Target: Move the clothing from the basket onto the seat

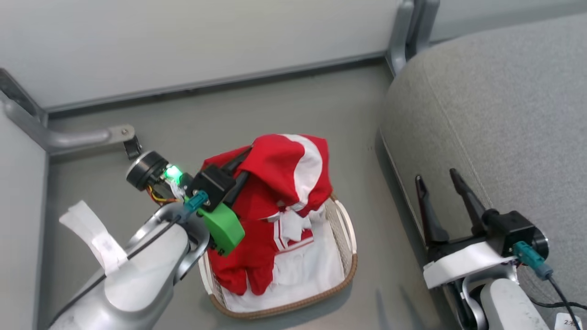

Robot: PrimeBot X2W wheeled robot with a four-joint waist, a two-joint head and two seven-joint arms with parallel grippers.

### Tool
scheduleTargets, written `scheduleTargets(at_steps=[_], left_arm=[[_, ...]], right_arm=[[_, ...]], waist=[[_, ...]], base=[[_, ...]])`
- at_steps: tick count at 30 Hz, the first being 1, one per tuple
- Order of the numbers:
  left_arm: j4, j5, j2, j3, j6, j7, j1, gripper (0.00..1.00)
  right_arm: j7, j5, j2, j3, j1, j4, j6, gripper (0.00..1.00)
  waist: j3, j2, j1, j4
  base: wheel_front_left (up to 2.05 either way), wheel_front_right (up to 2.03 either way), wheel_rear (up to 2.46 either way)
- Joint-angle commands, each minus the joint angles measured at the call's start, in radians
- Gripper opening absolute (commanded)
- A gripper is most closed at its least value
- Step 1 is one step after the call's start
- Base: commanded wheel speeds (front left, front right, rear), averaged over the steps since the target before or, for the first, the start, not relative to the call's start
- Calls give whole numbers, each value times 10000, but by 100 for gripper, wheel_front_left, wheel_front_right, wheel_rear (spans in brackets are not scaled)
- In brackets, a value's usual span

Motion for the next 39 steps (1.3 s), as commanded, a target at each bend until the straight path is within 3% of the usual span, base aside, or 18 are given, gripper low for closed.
scheduleTargets(at_steps=[1, 16, 25, 31, 39], left_arm=[[-235, -167, 115, -4, -22, 145, -266, 0], [-1359, -811, 136, 94, -89, 990, -2040, 0], [-1435, -1091, -29, -105, 16, 1590, -2187, 0], [-1692, -1271, -218, -291, 141, 1949, -1904, 0], [-2061, -1435, -408, -467, 223, 2199, -1773, 0]], right_arm=[[-25, -106, -42, 139, 197, 32, 1, 100], [-25, -870, -44, 2286, -903, 514, 1, 100], [-25, -556, -47, 3642, -1390, 491, -1, 100], [-25, -495, -42, 3741, -1621, 462, -1, 100], [-25, -1589, -44, 3438, -2222, 1169, -1, 100]], waist=[[-1183, 0, 1, 419], [-1428, 0, 1, 776], [-1520, 0, 1, 1015], [-1538, 0, 1, 1114], [-1538, 0, 1, 1289]], base=[[0, 0, 0], [0, 0, 0], [0, 0, 0], [0, 0, 0], [0, 0, 0]])
